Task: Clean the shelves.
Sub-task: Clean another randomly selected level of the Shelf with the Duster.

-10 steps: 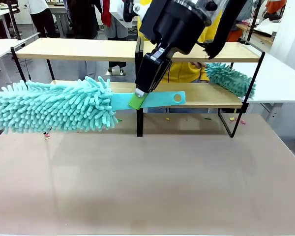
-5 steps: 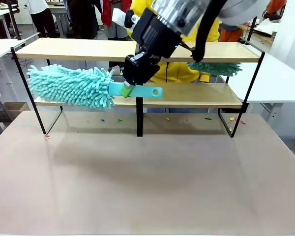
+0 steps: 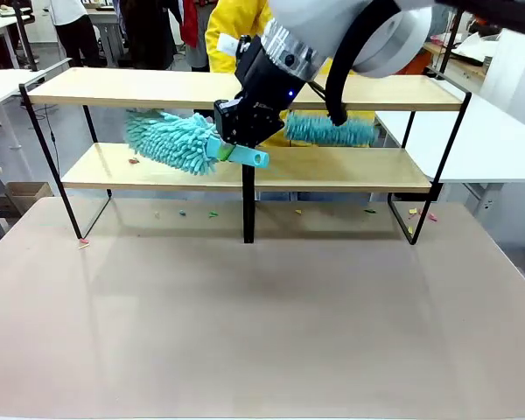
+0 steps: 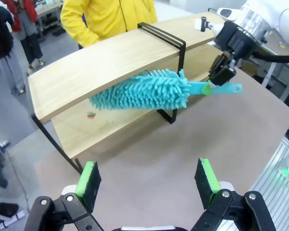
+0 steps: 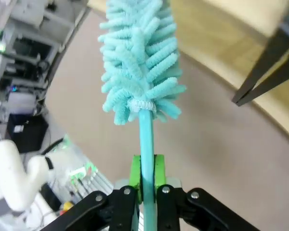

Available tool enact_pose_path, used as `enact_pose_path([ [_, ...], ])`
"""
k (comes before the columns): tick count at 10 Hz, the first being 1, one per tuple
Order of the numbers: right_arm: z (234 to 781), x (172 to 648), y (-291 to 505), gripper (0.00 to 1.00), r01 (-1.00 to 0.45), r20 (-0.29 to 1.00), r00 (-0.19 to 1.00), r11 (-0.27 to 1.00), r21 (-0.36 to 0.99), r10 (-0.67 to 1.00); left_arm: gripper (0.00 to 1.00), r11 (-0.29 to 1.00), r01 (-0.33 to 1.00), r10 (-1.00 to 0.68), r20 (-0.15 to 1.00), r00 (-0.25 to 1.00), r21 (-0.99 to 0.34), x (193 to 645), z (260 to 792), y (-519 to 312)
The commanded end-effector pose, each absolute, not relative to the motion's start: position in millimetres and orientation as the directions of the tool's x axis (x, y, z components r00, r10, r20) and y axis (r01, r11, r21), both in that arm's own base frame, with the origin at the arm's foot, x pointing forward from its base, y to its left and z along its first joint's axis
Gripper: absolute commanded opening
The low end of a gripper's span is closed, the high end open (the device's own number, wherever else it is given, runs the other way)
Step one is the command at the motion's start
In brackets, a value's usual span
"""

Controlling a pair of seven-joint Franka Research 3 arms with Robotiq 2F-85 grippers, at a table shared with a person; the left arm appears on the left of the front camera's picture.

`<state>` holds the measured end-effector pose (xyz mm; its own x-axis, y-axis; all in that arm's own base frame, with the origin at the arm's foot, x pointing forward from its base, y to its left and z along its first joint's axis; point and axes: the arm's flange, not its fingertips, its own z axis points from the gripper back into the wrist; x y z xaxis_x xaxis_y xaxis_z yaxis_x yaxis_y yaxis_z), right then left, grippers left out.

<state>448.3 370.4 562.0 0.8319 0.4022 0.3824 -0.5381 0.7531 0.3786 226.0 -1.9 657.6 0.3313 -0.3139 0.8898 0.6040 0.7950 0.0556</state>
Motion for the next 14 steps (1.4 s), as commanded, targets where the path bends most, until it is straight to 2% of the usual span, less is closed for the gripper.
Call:
enact_pose_path([
  [1, 560, 463, 382, 0.0, -0.443, 0.384, 0.874, 0.812, 0.381, 0.297, 1.0, 0.787, 0.615, -0.317, 0.892, 0.322, 0.058, 226, 658, -1],
  [3, 552, 474, 389, 0.0, -0.327, 0.385, 0.904, 0.879, 0.346, 0.185, 1.0, 0.787, 0.615, -0.317, 0.892, 0.322, 0.058, 226, 658, -1],
  [6, 541, 482, 392, 0.0, -0.239, 0.308, 0.941, 0.918, 0.315, 0.14, 1.0, 0.787, 0.615, -0.317, 0.892, 0.322, 0.058, 226, 658, -1],
  [11, 535, 484, 411, 0.0, -0.329, 0.271, 0.935, 0.841, 0.429, 0.228, 1.0, 0.787, 0.615, -0.317, 0.892, 0.322, 0.058, 226, 658, -1],
  [14, 531, 482, 430, 0.0, -0.408, 0.266, 0.91, 0.794, 0.45, 0.317, 1.0, 0.787, 0.615, -0.317, 0.892, 0.322, 0.058, 226, 658, -1],
])
